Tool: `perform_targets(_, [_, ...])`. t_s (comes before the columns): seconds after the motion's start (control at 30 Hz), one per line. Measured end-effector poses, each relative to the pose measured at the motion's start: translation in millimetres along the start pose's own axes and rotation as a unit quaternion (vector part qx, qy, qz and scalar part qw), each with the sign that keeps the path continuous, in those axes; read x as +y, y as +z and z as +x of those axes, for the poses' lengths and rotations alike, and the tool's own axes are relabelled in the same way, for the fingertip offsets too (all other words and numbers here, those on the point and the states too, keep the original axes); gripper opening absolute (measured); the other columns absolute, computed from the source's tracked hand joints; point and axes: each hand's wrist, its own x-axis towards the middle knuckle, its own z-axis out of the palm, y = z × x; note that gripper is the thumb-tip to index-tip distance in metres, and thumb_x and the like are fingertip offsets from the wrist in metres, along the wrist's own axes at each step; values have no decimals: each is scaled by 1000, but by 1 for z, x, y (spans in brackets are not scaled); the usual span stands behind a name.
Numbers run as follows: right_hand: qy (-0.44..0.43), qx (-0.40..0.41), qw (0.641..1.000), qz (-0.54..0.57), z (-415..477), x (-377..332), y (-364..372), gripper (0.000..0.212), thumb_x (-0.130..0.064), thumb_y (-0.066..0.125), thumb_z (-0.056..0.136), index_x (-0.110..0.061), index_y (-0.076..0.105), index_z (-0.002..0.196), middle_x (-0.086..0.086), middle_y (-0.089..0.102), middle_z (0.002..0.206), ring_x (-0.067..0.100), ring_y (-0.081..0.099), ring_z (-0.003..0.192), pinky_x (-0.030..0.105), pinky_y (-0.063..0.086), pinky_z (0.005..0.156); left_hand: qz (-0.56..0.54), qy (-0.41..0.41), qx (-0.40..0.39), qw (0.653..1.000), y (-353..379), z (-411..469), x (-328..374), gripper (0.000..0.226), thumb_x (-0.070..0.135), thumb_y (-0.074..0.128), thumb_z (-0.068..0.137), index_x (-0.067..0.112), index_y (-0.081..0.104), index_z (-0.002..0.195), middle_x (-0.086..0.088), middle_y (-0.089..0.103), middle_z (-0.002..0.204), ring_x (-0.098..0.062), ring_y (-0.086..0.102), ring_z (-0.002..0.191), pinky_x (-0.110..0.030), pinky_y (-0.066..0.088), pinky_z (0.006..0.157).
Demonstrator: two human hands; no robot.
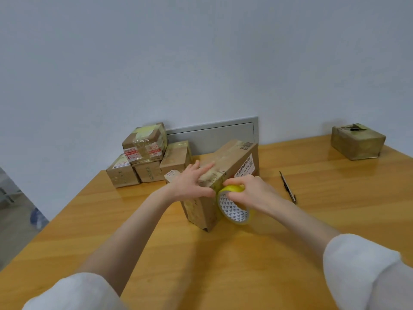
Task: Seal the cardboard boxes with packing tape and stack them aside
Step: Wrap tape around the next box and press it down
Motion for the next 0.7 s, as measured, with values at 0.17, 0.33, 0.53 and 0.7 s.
perform_targets(0.17, [-20,4,999,-50,7,-7,-7,40,-54,59,79,-50,58,119,-12,61,121,13,58,96,25,44,64,4,-115,48,992,1,-5,-2,98,59,67,72,26,20,152,-14,35,144,-30,39,128,-43,42,102])
perform_targets(0.33, [-20,79,997,19,8,-9,-19,61,-57,69,72,-44,50,129,-7,58,128,20,55,114,35,50,86,-230,-162,109,953,-3,-11,1,59,46,70,76,20,56,127,1,61,105,-17,58,92,-31,50,64])
perform_targets(0.53, [-59,181,962,198,9,-6,-34,56,-39,79,74,-34,52,124,-7,57,109,15,54,96,25,42,69,-441,-239,99,859,5,-17,1,32,43,67,81,20,60,102,-6,64,102,-24,62,94,-44,57,79])
perform_targets(0.7, [-83,154,975,139,9,-7,-23,52,-28,72,80,-31,49,126,-9,55,97,1,51,75,18,40,58,-439,-231,104,862,20,-25,-3,33,44,57,89,20,59,111,-4,64,106,-22,61,98,-44,54,88])
